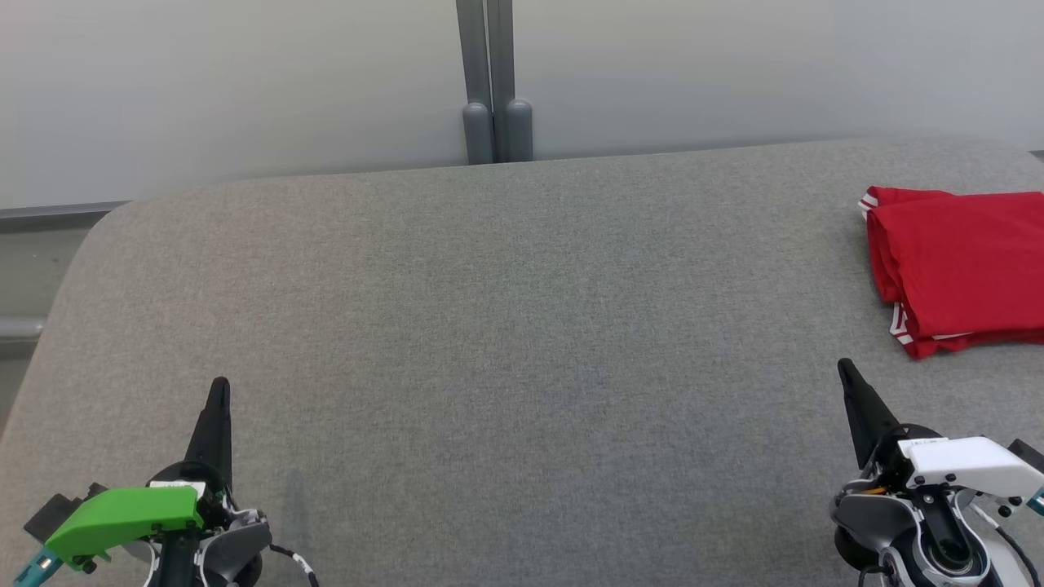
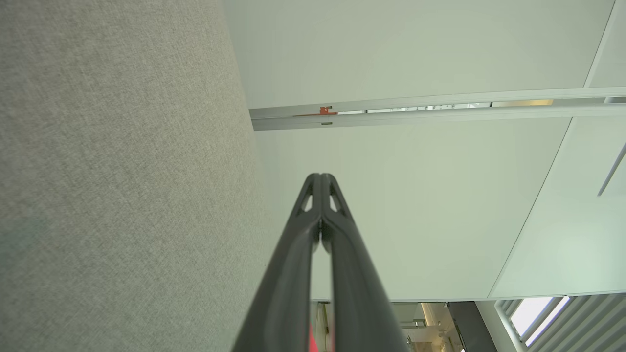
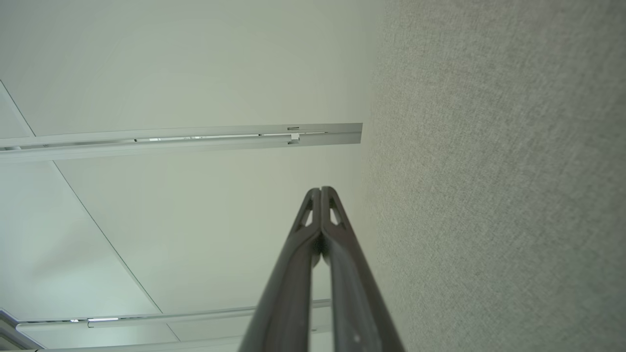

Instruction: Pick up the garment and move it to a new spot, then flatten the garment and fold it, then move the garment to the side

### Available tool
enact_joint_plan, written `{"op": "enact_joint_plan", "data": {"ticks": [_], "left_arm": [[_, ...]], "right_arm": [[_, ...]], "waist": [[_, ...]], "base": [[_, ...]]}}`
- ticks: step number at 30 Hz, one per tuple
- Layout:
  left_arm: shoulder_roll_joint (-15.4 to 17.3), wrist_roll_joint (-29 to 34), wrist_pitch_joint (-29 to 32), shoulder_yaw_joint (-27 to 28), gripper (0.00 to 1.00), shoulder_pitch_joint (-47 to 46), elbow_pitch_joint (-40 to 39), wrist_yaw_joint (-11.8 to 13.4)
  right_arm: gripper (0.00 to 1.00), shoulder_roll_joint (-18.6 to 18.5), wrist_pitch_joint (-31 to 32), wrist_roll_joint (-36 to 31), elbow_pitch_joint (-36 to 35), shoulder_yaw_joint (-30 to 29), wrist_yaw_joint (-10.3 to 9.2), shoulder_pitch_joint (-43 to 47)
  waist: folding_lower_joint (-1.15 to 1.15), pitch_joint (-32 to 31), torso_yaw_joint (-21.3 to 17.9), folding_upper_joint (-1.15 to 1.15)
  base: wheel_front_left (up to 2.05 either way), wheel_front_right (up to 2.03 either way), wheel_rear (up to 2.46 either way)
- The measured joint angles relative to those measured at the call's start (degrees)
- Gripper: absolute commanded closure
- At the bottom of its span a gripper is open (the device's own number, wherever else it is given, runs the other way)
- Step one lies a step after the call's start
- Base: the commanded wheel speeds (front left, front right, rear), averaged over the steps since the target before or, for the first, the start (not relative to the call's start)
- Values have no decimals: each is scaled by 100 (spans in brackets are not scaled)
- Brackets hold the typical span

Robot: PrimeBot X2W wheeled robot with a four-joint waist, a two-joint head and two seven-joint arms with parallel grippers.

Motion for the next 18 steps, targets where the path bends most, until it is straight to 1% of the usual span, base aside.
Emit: {"op": "enact_joint_plan", "data": {"ticks": [4,18], "left_arm": [[0,-135,38,23,100,-22,-2,-24],[0,-143,41,24,100,-28,-4,-25]], "right_arm": [[100,0,27,132,-2,-19,0,-20],[100,2,41,136,-2,-27,0,-25]], "waist": [[0,-1,0,0],[0,-2,0,0]], "base": [[0,0,0],[0,0,0]]}}
